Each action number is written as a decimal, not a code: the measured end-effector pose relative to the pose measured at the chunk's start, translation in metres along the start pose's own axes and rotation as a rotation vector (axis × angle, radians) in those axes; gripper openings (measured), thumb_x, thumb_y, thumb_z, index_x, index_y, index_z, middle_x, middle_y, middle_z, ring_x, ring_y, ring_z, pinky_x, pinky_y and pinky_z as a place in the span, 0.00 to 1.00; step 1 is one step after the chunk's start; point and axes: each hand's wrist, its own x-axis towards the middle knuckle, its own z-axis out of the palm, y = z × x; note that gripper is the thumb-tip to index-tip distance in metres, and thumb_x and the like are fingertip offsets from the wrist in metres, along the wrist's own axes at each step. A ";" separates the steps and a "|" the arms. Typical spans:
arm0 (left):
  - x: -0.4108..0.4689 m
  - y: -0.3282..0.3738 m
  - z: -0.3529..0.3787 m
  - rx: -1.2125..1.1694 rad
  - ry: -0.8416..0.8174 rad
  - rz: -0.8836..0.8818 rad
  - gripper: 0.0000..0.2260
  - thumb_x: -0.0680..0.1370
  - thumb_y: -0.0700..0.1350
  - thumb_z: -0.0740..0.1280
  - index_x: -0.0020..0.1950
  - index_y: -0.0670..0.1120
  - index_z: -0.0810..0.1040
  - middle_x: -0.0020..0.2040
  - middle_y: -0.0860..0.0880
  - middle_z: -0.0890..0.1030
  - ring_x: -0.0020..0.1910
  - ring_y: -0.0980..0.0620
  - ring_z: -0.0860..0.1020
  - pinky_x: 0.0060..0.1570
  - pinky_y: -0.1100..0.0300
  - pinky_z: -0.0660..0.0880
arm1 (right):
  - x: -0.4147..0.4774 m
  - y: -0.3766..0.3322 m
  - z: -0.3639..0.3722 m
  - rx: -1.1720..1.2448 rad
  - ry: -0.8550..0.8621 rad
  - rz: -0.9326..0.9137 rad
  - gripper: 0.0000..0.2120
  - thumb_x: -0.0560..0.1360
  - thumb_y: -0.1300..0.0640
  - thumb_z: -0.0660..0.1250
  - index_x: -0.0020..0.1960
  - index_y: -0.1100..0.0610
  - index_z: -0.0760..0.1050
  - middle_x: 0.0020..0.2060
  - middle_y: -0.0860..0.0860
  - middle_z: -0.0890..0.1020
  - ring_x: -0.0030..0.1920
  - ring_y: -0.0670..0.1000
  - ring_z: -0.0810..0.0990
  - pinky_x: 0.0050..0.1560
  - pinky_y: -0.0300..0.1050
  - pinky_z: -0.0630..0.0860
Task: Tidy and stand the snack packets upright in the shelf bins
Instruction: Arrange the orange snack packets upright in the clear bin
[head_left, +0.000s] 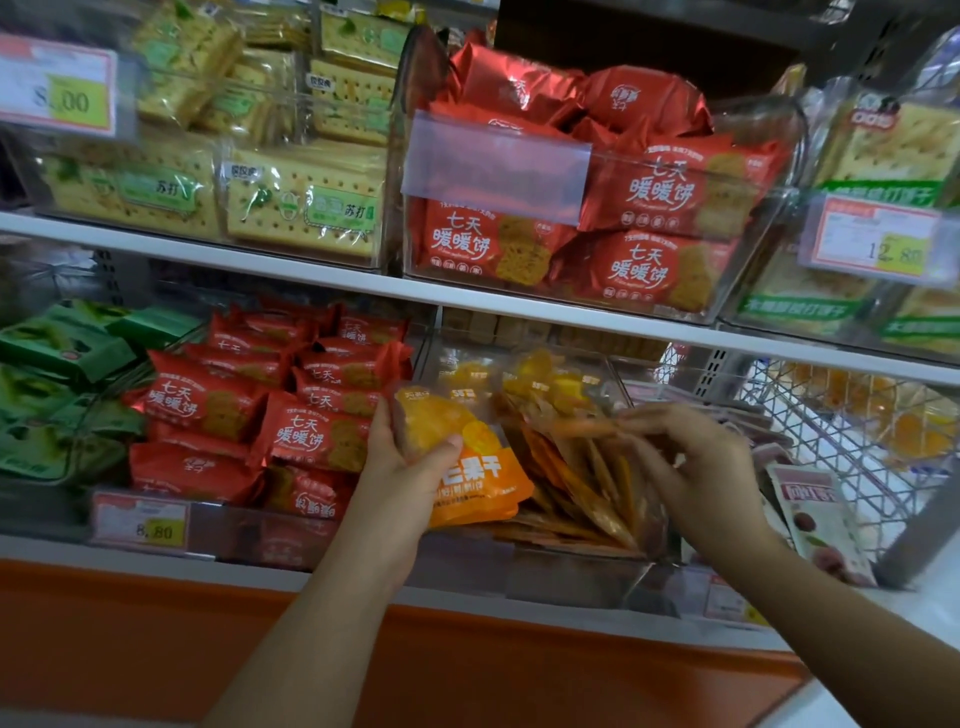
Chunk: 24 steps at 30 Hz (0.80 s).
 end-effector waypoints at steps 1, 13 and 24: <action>-0.002 0.000 0.000 0.005 -0.011 -0.009 0.36 0.76 0.41 0.68 0.76 0.62 0.51 0.66 0.51 0.73 0.57 0.46 0.78 0.58 0.42 0.75 | -0.006 -0.001 -0.004 0.024 -0.016 -0.005 0.05 0.71 0.60 0.71 0.47 0.55 0.81 0.46 0.45 0.81 0.44 0.37 0.78 0.50 0.27 0.73; -0.005 -0.002 0.007 0.119 -0.126 -0.034 0.29 0.79 0.43 0.64 0.74 0.62 0.56 0.66 0.50 0.74 0.56 0.48 0.80 0.53 0.47 0.78 | -0.012 -0.032 -0.035 0.282 0.074 0.155 0.08 0.70 0.49 0.71 0.37 0.52 0.80 0.34 0.41 0.82 0.40 0.40 0.81 0.40 0.29 0.74; -0.005 0.004 0.003 0.073 -0.119 -0.105 0.27 0.81 0.42 0.59 0.75 0.61 0.55 0.60 0.50 0.77 0.48 0.50 0.82 0.37 0.57 0.79 | 0.007 -0.067 -0.026 0.591 0.070 0.280 0.13 0.69 0.69 0.71 0.36 0.53 0.74 0.34 0.54 0.79 0.35 0.48 0.78 0.38 0.37 0.76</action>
